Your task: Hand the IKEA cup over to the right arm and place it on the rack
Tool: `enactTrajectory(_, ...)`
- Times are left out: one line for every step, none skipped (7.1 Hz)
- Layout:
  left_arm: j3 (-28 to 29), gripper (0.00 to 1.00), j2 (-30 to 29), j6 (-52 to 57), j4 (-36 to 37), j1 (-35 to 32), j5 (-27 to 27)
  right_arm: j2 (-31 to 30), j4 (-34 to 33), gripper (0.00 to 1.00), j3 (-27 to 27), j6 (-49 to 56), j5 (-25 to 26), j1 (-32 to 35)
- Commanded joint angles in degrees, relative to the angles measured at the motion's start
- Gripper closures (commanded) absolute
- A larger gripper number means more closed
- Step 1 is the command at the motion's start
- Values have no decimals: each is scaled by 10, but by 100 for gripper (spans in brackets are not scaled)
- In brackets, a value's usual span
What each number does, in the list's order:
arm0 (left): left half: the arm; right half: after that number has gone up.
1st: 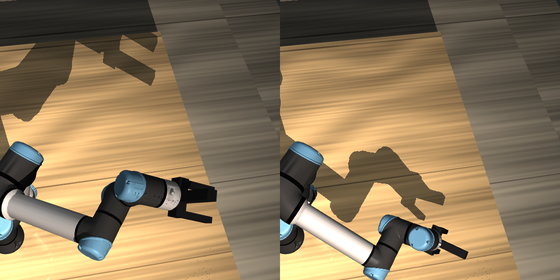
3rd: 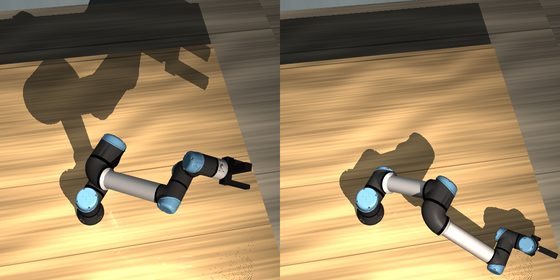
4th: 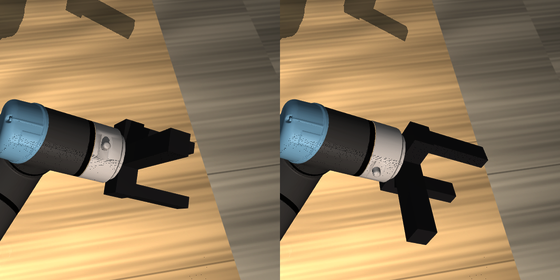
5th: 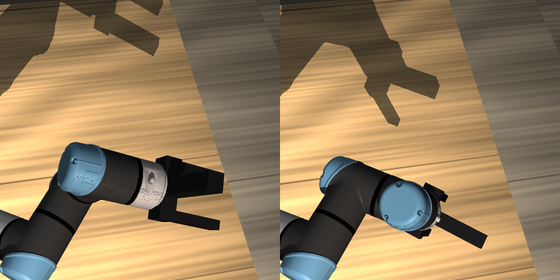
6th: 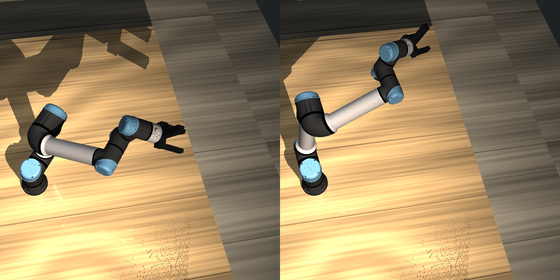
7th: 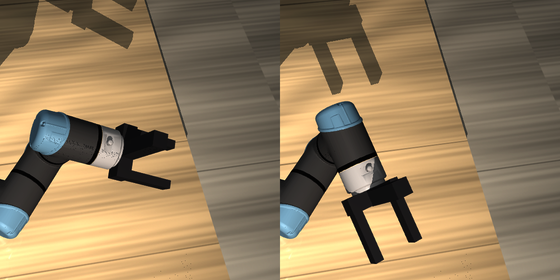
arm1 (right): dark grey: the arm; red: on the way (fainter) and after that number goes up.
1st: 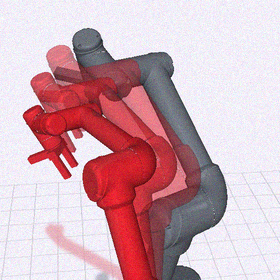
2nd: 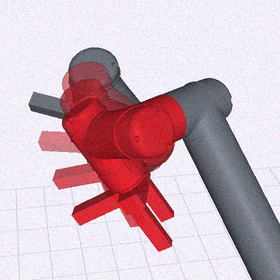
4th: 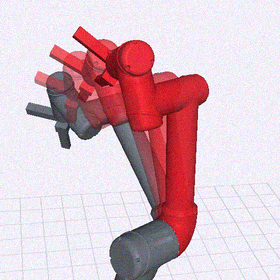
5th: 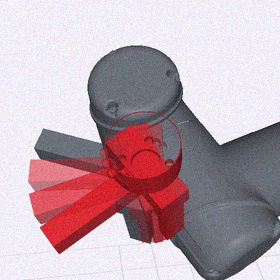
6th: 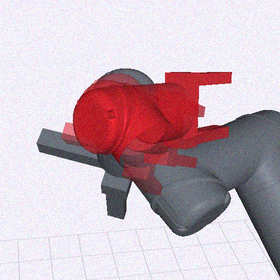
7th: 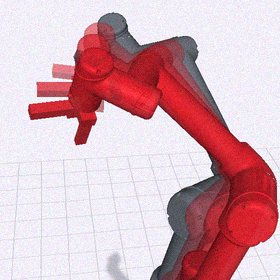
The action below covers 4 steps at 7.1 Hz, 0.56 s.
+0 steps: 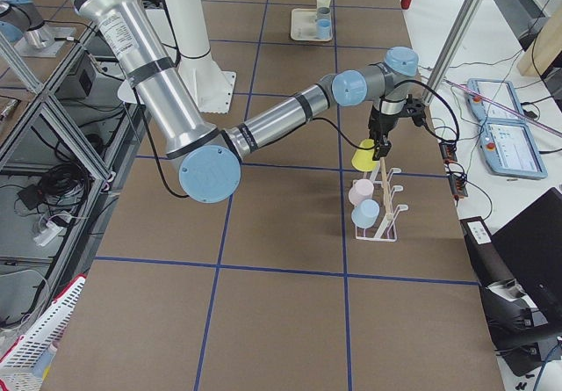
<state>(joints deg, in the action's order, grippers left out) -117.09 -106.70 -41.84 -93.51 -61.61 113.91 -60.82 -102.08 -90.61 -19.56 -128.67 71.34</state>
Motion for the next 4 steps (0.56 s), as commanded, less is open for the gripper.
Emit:
enactTrajectory(0,0,0,0,0,0,0,10,0,82,4,-2,1,-15)
enactTrajectory(0,0,0,0,0,0,0,10,1,82,9,-1,0,-16)
enactTrajectory(0,0,0,0,0,0,0,11,1,82,11,0,0,-16)
enactTrajectory(0,0,0,-1,-1,0,0,11,1,82,11,1,1,-15)
